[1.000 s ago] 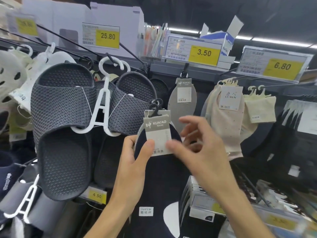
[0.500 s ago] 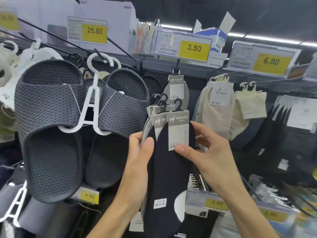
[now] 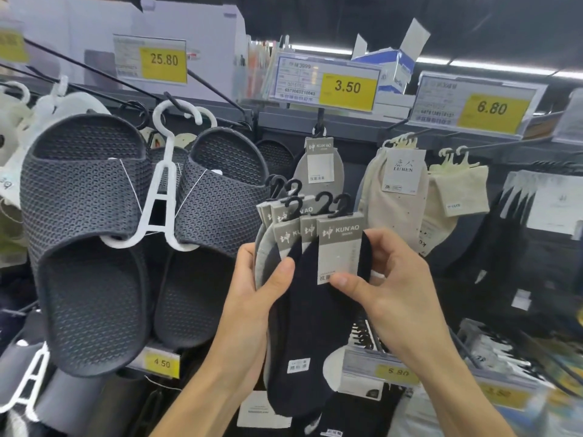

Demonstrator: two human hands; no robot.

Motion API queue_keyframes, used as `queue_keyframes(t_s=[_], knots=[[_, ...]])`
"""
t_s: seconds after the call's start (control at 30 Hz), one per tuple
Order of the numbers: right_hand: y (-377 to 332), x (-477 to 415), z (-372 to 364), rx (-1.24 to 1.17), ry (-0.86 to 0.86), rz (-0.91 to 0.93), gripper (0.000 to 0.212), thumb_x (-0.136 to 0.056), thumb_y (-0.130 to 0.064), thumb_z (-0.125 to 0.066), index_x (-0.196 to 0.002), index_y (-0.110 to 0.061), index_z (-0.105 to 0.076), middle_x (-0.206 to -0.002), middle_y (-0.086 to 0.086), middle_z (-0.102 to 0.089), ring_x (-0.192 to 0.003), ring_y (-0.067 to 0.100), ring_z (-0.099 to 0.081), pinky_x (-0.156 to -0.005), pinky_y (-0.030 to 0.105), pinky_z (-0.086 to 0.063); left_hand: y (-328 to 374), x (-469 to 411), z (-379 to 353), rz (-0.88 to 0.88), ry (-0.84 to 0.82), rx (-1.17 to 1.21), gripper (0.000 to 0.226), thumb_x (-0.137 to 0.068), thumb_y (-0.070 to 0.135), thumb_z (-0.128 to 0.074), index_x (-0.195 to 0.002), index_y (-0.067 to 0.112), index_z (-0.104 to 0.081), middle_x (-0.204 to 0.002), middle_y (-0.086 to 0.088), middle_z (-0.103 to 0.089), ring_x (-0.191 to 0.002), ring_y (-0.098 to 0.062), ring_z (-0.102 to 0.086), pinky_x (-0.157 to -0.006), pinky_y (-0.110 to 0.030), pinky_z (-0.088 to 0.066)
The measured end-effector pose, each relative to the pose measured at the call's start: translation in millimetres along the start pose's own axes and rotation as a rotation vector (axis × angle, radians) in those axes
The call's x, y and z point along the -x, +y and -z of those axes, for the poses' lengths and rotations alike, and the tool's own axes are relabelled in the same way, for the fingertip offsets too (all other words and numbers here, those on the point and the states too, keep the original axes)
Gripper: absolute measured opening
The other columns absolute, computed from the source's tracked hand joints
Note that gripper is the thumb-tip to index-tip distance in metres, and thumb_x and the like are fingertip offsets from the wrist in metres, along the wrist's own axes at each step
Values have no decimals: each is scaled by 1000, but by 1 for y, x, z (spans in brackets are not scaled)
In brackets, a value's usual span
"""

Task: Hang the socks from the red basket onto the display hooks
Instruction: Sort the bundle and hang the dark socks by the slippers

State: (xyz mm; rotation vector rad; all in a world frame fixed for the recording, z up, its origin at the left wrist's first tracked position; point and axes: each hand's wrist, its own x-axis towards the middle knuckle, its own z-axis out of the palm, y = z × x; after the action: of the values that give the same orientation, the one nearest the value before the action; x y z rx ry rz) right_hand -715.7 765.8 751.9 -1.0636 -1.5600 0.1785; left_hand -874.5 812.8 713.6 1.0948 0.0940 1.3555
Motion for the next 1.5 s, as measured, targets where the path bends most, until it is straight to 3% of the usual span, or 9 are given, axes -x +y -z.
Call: queue_keyframes(t_s=[0.2,0.33,0.47,0.63,0.83,1.0,1.1,1.27,1.5], knots=[[-3,-31,21,-224,168,9,40,-85,0,-71,-111,-29,-61,-107,-13,-74,-98,4,-70,-79,19,-57,9,-7,9,-137,189,-53,41,-73,38,-77,-108,21,-65,-108,-8,-75,-98,-20,-73,-77,-29,-60],[0,-79,30,-95,317,17,49,-89,-8,-64,-130,-32,-55,-126,-13,-63,-117,5,-60,-101,37,-51,9,-6,16,-154,238,-179,28,-70,47,-76,-95,34,-69,-103,-2,-76,-96,-17,-72,-78,-33,-61],[7,-123,19,156,287,-3,57,-92,-19,-61,-142,-40,-44,-109,-40,-51,-96,-26,-47,-84,10,-42,6,-3,13,-131,237,-188,27,-73,47,-76,-94,33,-69,-104,-2,-76,-97,-15,-73,-80,-33,-61],[22,-156,-3,257,150,-2,61,-95,-13,-58,-148,-35,-37,-147,-8,-47,-125,6,-44,-97,21,-32,8,-3,10,-125,238,-188,26,-73,47,-78,-94,34,-69,-105,-2,-77,-98,-15,-73,-74,-26,-61],[39,-160,-13,287,68,36,66,-95,-12,-56,-154,-28,-30,-146,-1,-49,-136,16,-41,-114,32,-31,11,-1,11,-118,223,-200,25,-75,46,-74,-96,33,-69,-106,-1,-77,-98,-14,-74,-73,-22,-59],[29,-147,-14,441,167,30,67,-95,-15,-58,-154,-29,-29,-132,-1,-45,-121,16,-46,-104,29,-37,10,-1,10,-116,206,-207,28,-75,44,-77,-99,32,-68,-108,-1,-77,-101,-16,-73,-78,-28,-60],[6,-107,-14,220,243,157,43,-93,-28,-61,-135,-33,-52,-116,-9,-58,-103,7,-58,-93,36,-53,11,-2,11,-110,210,-223,30,-71,48,-75,-96,33,-69,-107,-1,-76,-101,-17,-73,-82,-32,-57],[-24,-28,-17,141,-16,205,40,-74,-57,-72,-111,-48,-58,-98,-20,-61,-90,7,-63,-67,18,-53,12,-7,8,-88,173,-143,36,-77,38,-76,-106,21,-65,-108,-13,-74,-97,-25,-73,-81,-37,-61],[-17,-21,-6,141,-68,93,49,-69,-34,-84,-106,-49,-57,-98,-20,-61,-88,4,-58,-70,13,-48,7,-7,-2,-4,-6,-7,56,-87,48,-60,-131,13,-59,-124,-16,-70,-115,-28,-68,-86,-34,-59]])
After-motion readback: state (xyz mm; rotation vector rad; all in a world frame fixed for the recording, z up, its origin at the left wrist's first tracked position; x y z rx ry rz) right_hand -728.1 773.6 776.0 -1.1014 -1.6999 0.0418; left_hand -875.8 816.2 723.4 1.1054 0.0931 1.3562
